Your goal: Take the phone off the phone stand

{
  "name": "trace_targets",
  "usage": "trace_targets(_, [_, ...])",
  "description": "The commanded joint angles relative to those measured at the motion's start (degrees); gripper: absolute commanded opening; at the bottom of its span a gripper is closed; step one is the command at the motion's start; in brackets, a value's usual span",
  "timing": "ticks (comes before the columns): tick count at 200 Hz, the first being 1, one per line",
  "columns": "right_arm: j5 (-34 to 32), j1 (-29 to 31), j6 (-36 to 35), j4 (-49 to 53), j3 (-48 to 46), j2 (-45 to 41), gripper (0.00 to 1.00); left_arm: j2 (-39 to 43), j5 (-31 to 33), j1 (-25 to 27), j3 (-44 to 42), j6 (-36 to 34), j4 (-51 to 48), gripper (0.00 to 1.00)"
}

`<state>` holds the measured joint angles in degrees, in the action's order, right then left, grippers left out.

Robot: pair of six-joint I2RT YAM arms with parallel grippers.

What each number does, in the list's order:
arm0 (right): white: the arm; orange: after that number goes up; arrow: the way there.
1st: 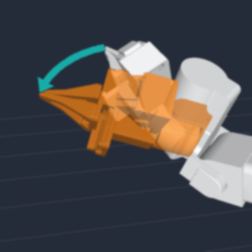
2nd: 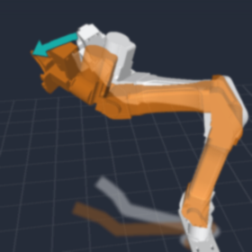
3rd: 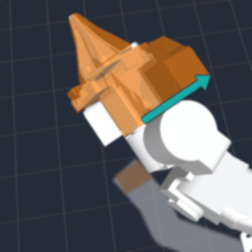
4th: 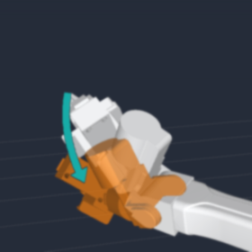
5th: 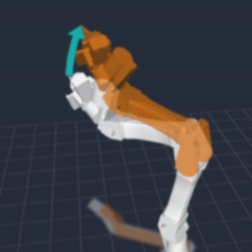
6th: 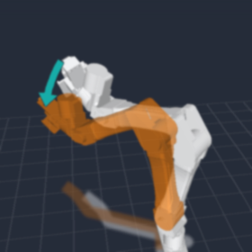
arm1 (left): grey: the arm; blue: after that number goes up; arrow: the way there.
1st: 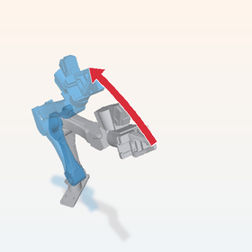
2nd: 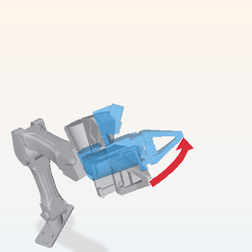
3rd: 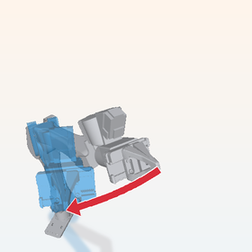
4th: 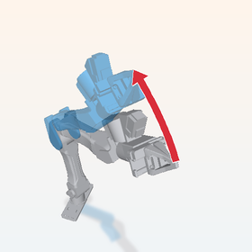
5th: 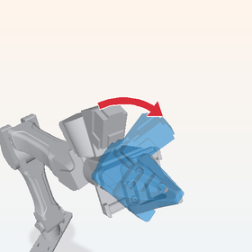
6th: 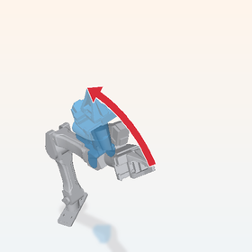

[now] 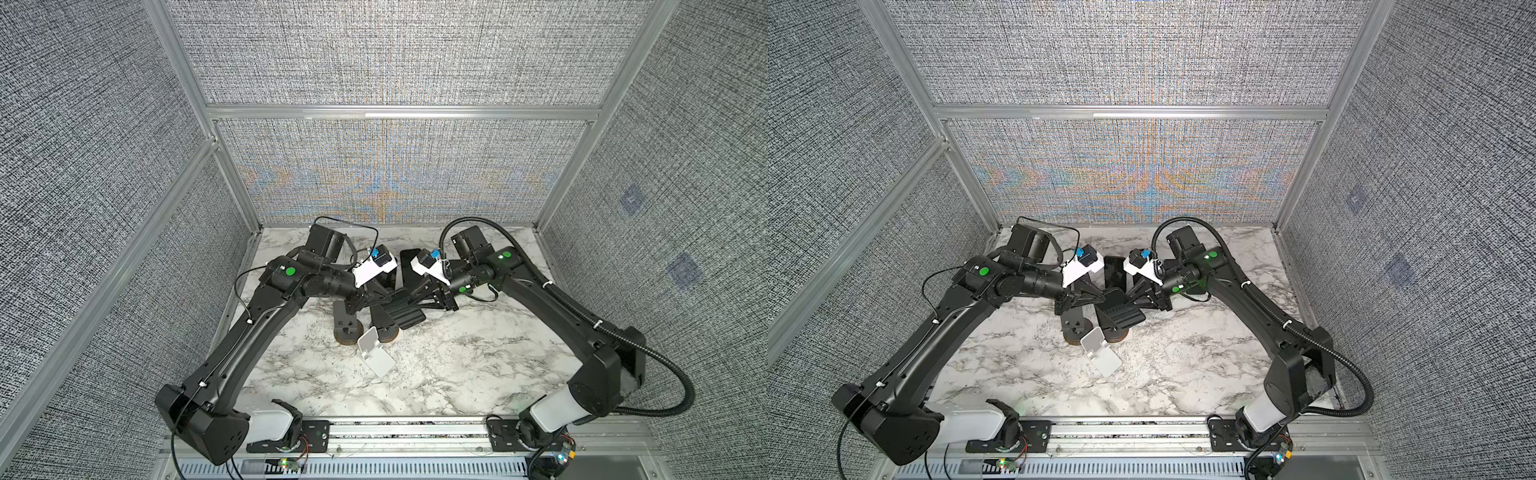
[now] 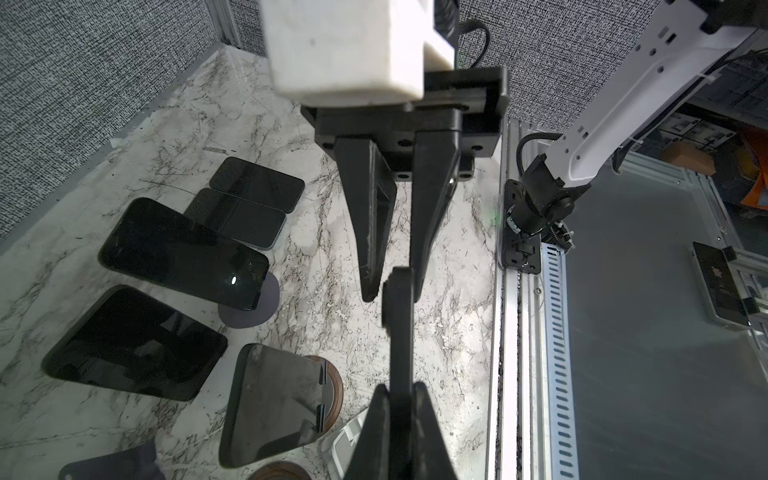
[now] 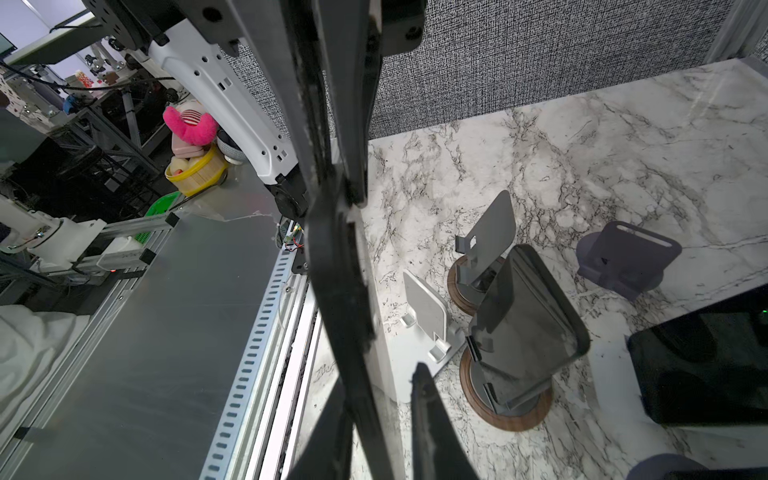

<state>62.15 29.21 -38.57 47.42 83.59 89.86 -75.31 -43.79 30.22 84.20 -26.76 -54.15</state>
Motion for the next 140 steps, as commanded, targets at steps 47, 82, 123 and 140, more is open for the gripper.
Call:
trace_targets(47, [1.59, 0.32, 1.04, 0.12, 0.78, 1.01, 0.00, 1.50, -1.92, -0.51, -1.92, 0.41, 6.16, 0.00])
trace_targets(82, [1.39, 0.19, 1.65, 0.69, 1.90, 1.62, 0.00, 1.44, 0.94, -0.51, -3.18, 1.47, 8.44, 0.15])
trace_targets(123, [2.83, -1.40, 2.75, 1.92, 3.61, 2.51, 0.00, 1.46, 1.16, -0.77, -3.16, 2.89, 9.42, 0.68])
trace_targets(140, [3.29, -2.04, 1.64, 3.71, 3.71, 1.92, 0.00, 2.07, 0.60, -0.93, -3.79, 2.95, 10.24, 0.83])
